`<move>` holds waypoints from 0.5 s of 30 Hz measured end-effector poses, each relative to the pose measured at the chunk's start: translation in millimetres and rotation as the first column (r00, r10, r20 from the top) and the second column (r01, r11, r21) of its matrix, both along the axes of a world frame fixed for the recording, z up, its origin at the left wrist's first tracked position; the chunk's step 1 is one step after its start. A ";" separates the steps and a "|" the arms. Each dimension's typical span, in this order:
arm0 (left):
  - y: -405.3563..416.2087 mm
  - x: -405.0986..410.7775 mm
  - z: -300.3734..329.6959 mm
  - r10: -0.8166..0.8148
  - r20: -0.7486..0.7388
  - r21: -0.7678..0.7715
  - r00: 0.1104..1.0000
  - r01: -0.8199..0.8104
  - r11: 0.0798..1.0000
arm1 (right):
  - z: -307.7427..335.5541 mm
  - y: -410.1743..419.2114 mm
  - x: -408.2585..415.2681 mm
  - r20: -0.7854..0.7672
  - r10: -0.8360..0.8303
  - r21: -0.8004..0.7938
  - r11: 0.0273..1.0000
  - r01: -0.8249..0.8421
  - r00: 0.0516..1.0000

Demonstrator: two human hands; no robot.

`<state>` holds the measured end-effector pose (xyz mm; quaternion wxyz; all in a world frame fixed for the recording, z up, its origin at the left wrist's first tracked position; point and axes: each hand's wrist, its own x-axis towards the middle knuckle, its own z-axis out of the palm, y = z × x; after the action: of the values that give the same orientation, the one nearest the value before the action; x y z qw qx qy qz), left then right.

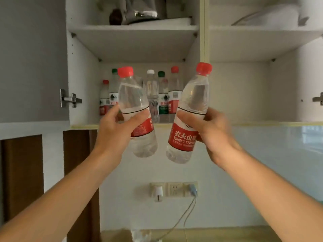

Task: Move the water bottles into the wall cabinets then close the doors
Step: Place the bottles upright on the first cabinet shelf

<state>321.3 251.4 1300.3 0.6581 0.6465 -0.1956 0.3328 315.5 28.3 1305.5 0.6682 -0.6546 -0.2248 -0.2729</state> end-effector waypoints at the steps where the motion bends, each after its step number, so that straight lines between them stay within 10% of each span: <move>1: -0.7 4.7 11.7 0.016 0.016 0.001 1.000 -0.017 1.000 | 13.2 -1.2 7.9 0.033 -0.008 -0.019 1.000 0.009 0.999; 15: -20.3 127.8 86.1 0.306 0.014 0.032 0.952 -0.306 0.952 | 83.0 -0.8 140.3 0.155 -0.243 -0.092 0.962 0.258 0.958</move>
<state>449.1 231.1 1386.4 0.5868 0.6784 -0.1017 0.4302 455.8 27.5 1388.5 0.5731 -0.6928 -0.2019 -0.3884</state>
